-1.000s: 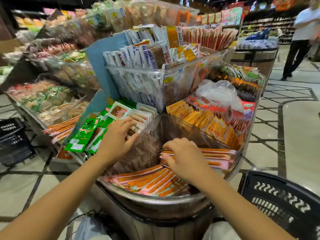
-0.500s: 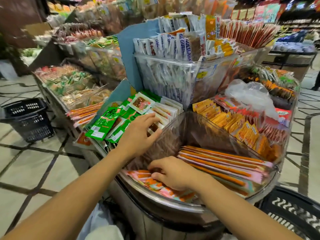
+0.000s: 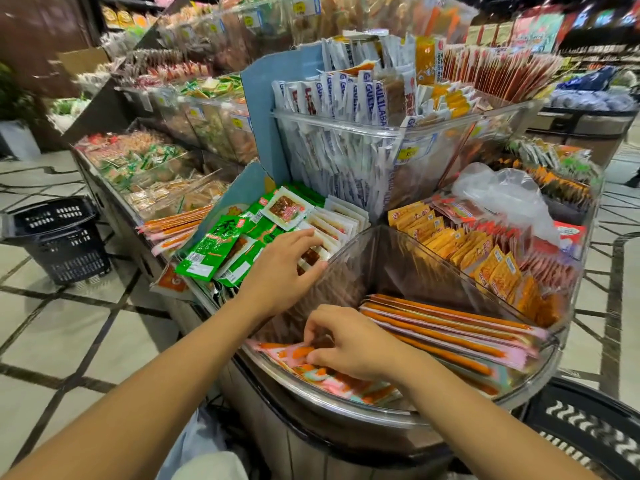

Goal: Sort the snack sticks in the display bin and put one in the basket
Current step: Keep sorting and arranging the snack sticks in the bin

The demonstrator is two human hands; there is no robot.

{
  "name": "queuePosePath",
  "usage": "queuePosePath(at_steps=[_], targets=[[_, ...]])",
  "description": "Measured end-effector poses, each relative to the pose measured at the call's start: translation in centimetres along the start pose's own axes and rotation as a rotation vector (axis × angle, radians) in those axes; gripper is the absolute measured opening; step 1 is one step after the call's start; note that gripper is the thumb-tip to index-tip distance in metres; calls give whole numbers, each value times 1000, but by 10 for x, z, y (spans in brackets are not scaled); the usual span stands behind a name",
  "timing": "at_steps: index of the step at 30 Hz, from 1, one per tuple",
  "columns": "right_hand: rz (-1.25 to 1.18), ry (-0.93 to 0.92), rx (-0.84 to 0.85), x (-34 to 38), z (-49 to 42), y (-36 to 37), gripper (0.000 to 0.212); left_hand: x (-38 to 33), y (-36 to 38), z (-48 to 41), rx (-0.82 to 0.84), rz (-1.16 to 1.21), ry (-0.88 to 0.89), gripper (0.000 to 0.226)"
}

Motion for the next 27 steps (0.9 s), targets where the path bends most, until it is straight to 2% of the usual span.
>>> queuePosePath(at_steps=[4,9,12,18,20,23,27], targets=[[-149,22,-154,6,6,-12,14,0,0,0,2,1,-3,50],[-309,58,-614,2,26,-49,11,1,1,-1,7,-2,-5,46],[-322,96,-786,-6,41,-72,6,-1,0,0,6,-6,-7,47],[-362,211,-858,-9,66,-102,35,-2,-2,2,-6,-9,3,44],[-384,230,-848,-4,72,-109,32,-3,-1,2,-10,-18,16,41],[-428,225,-846,5,81,-118,16,-4,-2,3,-26,-52,31,37],[-398,179,-890,17,92,-137,20,-30,-10,11,-136,-152,207,28]])
Point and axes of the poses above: each hand's wrist, its own z-axis away from the middle knuckle, its own y-axis out of the palm, x = y × z, the point moved 4 cm from there along -z, towards the middle knuckle, and after that the axes turned 11 degrees about -y, right-handed, at the moved point
